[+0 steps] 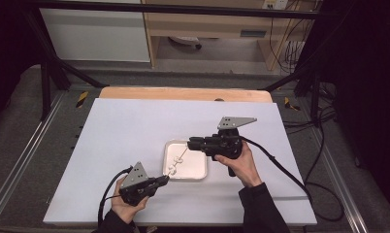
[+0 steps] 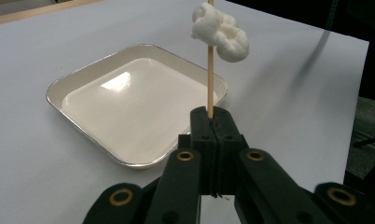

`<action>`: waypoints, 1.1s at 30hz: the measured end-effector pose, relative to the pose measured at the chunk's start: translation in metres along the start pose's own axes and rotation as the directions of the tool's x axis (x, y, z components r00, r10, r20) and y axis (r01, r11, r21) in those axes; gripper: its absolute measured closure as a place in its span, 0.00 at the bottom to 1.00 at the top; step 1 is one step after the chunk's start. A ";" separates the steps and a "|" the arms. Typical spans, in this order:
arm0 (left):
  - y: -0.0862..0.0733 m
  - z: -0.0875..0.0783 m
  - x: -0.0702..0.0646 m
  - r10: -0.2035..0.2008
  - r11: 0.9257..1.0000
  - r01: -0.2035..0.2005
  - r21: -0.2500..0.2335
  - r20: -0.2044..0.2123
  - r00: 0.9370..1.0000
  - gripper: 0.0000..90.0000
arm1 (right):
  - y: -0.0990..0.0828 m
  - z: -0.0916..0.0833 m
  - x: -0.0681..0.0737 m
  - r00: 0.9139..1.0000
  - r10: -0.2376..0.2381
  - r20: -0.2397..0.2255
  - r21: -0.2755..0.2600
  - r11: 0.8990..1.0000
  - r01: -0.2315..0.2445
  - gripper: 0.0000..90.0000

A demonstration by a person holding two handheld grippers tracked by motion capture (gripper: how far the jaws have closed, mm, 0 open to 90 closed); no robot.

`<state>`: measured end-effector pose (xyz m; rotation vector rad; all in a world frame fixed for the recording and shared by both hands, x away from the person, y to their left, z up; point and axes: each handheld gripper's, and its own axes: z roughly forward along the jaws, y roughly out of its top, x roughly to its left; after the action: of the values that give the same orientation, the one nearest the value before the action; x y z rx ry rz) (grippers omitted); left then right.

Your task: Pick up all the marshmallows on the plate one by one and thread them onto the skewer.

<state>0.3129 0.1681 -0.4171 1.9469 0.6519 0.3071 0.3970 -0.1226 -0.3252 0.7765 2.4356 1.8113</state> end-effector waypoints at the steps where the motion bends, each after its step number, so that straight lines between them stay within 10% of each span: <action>1: 0.000 0.000 0.000 0.000 1.000 0.000 0.000 0.001 1.000 0.99 | 0.000 0.000 0.000 1.000 0.002 -0.003 0.003 1.000 -0.002 0.85; 33: -0.002 -0.001 -0.002 0.028 1.000 -0.028 -0.010 -0.011 1.000 0.99 | -0.007 0.011 0.000 0.996 0.049 -0.072 0.017 0.999 -0.048 0.88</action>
<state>0.3104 0.1684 -0.4185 1.9474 0.6289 0.3380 0.3973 -0.1142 -0.3345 0.7917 2.4985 1.8724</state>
